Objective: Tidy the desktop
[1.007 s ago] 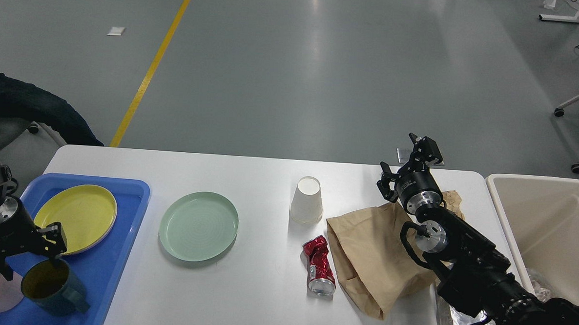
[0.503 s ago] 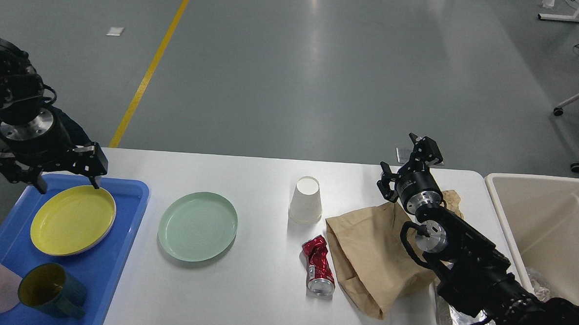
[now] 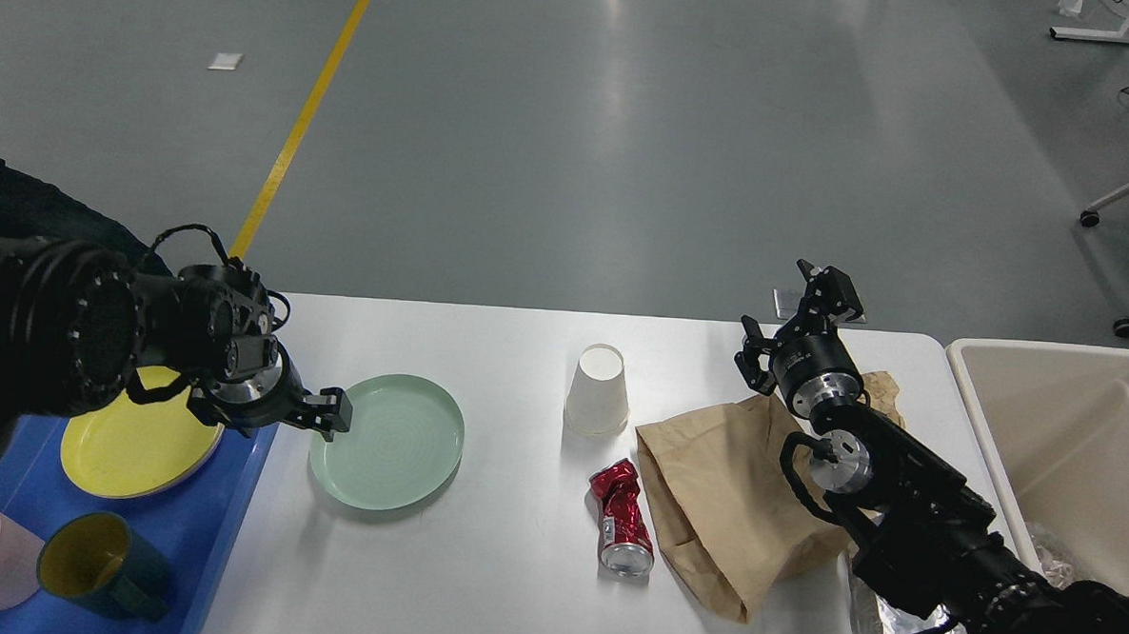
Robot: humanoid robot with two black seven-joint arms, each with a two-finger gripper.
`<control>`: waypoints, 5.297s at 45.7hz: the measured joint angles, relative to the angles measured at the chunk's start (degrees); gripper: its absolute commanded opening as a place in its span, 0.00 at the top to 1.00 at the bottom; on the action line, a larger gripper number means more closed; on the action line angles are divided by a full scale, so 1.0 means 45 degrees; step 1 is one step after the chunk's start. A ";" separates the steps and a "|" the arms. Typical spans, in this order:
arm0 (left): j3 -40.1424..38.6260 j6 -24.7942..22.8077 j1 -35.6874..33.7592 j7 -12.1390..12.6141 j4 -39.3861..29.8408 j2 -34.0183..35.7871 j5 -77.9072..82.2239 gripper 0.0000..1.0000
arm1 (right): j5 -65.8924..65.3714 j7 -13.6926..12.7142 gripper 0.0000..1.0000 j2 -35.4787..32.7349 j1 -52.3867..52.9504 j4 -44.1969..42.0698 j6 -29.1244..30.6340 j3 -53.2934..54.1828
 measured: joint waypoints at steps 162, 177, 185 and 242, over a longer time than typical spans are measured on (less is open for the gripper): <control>-0.1814 -0.1748 -0.0741 0.0437 0.0157 0.2212 -0.0298 0.04 | 0.0001 0.0000 0.00 0.0000 0.0000 -0.0005 0.0000 0.0000; -0.2166 0.0467 0.2054 0.0544 0.1823 0.0897 -0.0253 0.05 | 0.0001 0.0000 0.00 0.0000 0.0000 0.0000 0.0000 0.0000; -0.2653 0.0733 0.2662 0.0561 0.2290 0.0793 -0.0254 0.10 | 0.0005 0.0000 0.00 0.0000 0.0000 0.0000 0.0000 0.0000; -0.3228 -0.0944 0.3076 0.1499 0.2288 0.0862 -0.0299 1.00 | 0.0003 0.0000 0.00 0.0000 0.0000 0.0000 0.0000 0.0000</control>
